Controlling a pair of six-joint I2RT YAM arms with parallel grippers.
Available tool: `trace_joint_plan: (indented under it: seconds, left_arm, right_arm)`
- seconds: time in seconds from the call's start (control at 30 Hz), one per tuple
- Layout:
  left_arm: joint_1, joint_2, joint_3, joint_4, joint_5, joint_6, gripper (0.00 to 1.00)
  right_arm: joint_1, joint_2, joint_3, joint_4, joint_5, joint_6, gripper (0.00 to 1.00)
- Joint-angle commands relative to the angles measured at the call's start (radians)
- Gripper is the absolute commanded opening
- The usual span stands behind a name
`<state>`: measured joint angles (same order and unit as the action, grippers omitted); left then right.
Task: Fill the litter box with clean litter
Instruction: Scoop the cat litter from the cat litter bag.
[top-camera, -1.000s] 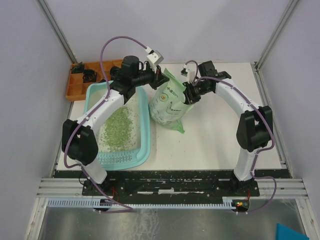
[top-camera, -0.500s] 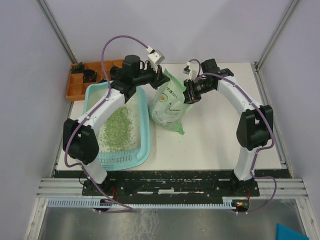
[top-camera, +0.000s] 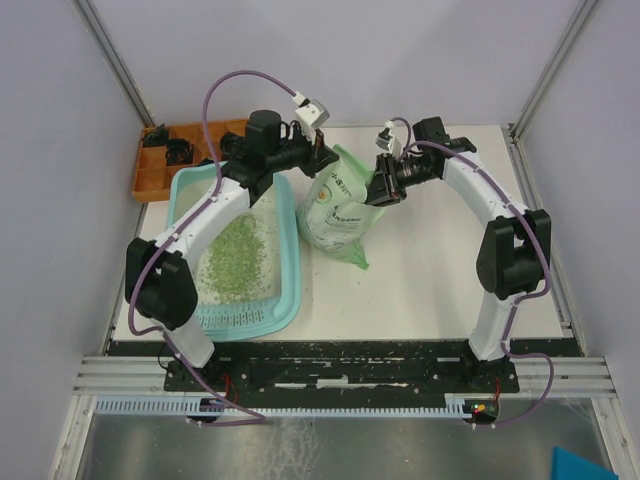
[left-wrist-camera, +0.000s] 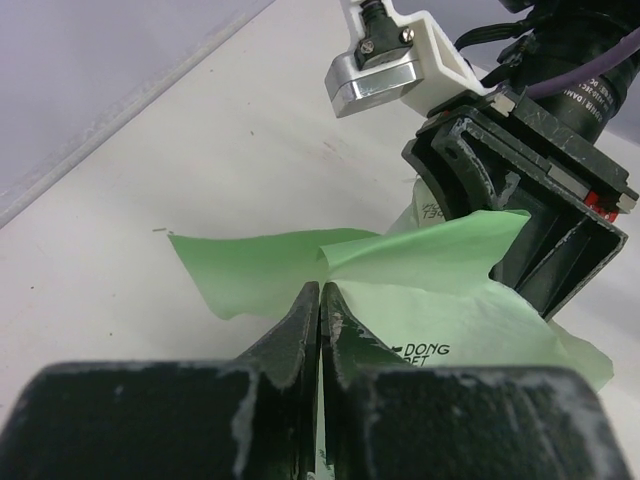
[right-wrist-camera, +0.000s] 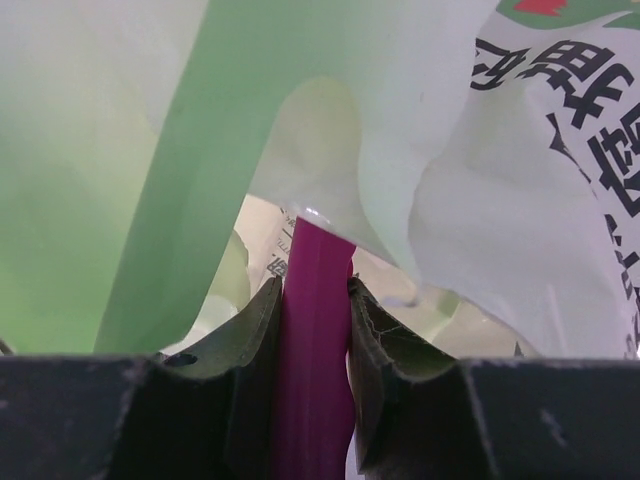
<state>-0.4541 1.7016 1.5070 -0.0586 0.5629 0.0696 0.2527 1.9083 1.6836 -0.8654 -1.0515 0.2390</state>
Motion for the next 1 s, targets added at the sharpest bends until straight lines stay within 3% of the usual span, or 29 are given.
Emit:
trace_joint_plan:
  seconds: [0.0, 0.23, 0.37, 0.5, 0.97]
  left_arm:
    - [-0.014, -0.086, 0.056, 0.097, -0.019, 0.021, 0.06]
    - [-0.012, -0.144, 0.013, 0.099, -0.098, 0.030, 0.15]
    - [-0.012, -0.175, -0.011, 0.099, -0.155, 0.036, 0.30]
    - [-0.012, -0.199, -0.033, 0.104, -0.202, 0.041, 0.38]
    - [-0.012, -0.277, -0.080, 0.100, -0.262, 0.057, 0.41]
  right_arm:
    - [-0.006, -0.088, 0.019, 0.057, -0.215, 0.045, 0.02]
    - [-0.036, -0.110, 0.018, 0.062, -0.229, 0.065, 0.02]
    - [-0.051, -0.125, 0.012, 0.063, -0.227, 0.069, 0.02]
    - [-0.068, -0.134, 0.006, 0.058, -0.224, 0.069, 0.02]
    - [-0.121, -0.143, 0.002, -0.121, -0.191, -0.091, 0.02]
